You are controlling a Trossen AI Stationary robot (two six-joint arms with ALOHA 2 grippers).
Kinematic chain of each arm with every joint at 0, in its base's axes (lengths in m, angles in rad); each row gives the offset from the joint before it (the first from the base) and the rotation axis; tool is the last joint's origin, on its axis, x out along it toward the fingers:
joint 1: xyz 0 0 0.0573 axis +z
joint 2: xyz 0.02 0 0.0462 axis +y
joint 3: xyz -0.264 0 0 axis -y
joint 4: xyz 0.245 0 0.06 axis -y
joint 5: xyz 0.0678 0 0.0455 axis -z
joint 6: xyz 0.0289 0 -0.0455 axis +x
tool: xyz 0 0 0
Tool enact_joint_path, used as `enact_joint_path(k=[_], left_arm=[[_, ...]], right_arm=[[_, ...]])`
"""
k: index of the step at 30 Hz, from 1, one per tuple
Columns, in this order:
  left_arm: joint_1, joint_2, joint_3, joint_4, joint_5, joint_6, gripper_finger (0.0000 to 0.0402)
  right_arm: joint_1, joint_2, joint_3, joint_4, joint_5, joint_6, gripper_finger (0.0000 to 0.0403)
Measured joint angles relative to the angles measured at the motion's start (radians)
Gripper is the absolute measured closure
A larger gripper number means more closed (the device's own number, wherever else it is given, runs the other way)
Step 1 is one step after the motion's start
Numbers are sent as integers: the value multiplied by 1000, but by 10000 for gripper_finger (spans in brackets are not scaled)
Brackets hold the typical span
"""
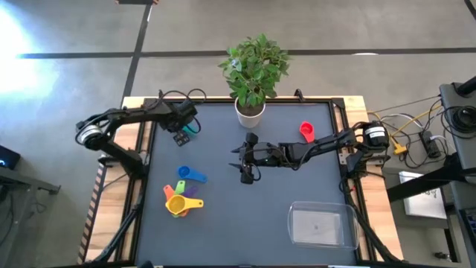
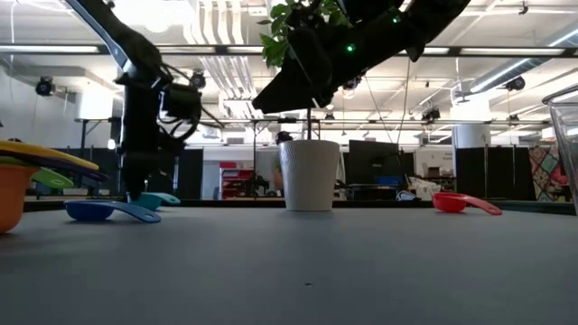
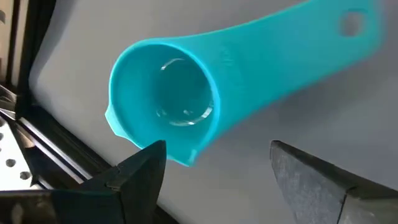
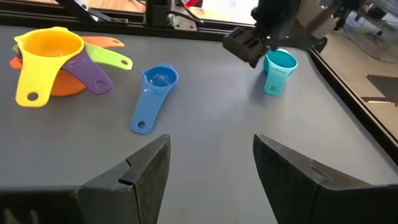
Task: Nest measuring cups in basket
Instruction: Stack the light blue measuring cup on top of the yellow measuring cup
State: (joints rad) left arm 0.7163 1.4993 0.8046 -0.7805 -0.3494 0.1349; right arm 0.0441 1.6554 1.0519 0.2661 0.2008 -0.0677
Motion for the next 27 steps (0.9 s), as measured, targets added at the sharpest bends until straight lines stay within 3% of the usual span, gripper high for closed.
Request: enact_joint_path(k=[5,8,11,16,21,27], left_arm=[[40,33,-4,38,20,12,145],[42,45,-6,39,26,13,179],[42,52,-7,38,27,-13,240],[41,50,9,-17,96,-142,377],[-7,-5,34,-131,173,-282,392],[-188,-184,52,-281,257,-487,399]], right_arm=[[4,0,0,0,0,-2,183],[4,0,0,0,0,-2,183],[6,0,0,0,0,-1,183],[11,0,0,-1,0,-11,183],[11,0,0,-4,-2,-12,183],[11,0,0,-33,-1,-11,183]])
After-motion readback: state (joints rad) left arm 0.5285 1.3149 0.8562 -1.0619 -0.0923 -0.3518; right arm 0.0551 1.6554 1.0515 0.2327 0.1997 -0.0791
